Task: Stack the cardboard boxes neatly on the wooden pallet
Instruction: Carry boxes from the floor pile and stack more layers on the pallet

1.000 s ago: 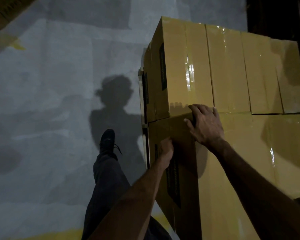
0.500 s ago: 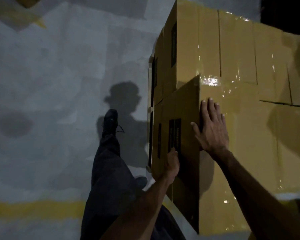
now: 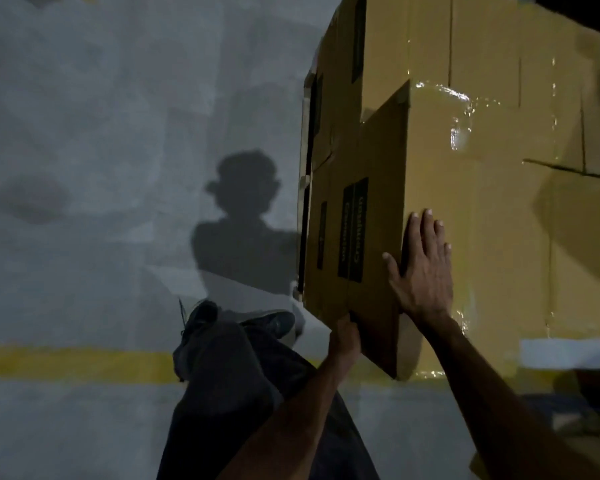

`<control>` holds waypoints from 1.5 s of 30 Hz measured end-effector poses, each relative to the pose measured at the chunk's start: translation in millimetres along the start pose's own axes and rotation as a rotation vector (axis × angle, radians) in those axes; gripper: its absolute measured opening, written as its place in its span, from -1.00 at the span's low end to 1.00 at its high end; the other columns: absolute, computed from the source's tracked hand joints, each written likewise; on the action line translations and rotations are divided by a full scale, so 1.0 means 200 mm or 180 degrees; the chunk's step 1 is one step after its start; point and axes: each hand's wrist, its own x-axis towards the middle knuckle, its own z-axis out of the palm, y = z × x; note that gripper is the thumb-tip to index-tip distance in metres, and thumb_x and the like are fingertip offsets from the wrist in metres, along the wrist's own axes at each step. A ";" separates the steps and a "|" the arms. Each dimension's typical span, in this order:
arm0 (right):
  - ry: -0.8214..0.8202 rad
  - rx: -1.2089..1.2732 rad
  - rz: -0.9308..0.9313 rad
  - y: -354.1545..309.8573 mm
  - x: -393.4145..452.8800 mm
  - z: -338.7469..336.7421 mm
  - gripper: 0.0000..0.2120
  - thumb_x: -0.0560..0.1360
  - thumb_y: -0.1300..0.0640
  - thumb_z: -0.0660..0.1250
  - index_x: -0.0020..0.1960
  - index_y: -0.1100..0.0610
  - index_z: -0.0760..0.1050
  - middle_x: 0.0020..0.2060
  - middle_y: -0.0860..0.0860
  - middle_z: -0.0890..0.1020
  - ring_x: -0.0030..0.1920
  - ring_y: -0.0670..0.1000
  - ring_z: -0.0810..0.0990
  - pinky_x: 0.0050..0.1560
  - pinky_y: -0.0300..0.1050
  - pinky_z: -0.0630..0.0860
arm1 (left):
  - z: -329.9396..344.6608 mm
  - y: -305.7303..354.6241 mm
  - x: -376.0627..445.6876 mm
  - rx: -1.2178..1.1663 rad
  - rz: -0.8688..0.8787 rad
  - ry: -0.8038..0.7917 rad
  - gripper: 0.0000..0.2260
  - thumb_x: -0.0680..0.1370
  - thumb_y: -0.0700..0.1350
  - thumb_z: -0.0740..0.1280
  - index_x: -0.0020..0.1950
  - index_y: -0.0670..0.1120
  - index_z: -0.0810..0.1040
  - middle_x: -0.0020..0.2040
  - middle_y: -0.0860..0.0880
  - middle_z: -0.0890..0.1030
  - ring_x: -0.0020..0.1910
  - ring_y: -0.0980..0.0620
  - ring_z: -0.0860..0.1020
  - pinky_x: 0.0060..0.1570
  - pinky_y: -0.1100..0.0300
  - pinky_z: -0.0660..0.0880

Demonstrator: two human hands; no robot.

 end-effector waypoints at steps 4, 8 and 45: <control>-0.0014 0.0180 0.0133 -0.02 -0.15 0.05 -0.23 0.71 -0.17 0.20 0.72 0.08 -0.12 0.70 0.08 -0.12 0.69 0.17 -0.14 0.63 0.33 0.02 | -0.05 0.02 -0.11 0.0852 0.0084 -0.0051 -0.58 0.79 0.06 0.00 0.55 -0.08 0.40 0.44 -0.08 0.50 0.41 -0.19 0.47 0.40 -0.04 0.40; -0.0019 0.0400 0.0495 0.00 -0.38 0.10 -0.24 0.70 -0.17 0.20 0.72 0.08 -0.09 0.70 0.07 -0.10 0.69 0.15 -0.13 0.63 0.31 0.02 | -0.10 -0.07 -0.10 0.1476 0.0412 -0.0264 -0.61 0.78 -0.04 0.09 0.60 -0.09 0.37 0.53 -0.16 0.47 0.50 -0.16 0.44 0.45 0.08 0.41; 0.0976 0.4580 0.1893 0.52 -2.61 0.21 -0.53 0.69 0.04 0.33 0.57 0.11 0.40 0.45 0.06 0.54 0.38 -0.02 0.52 0.33 -0.10 0.45 | 0.07 -0.79 -1.83 0.3145 0.2218 -0.0137 -0.65 0.71 -0.20 0.26 0.51 -0.09 0.52 0.39 -0.05 0.59 0.33 -0.01 0.54 0.38 -0.06 0.50</control>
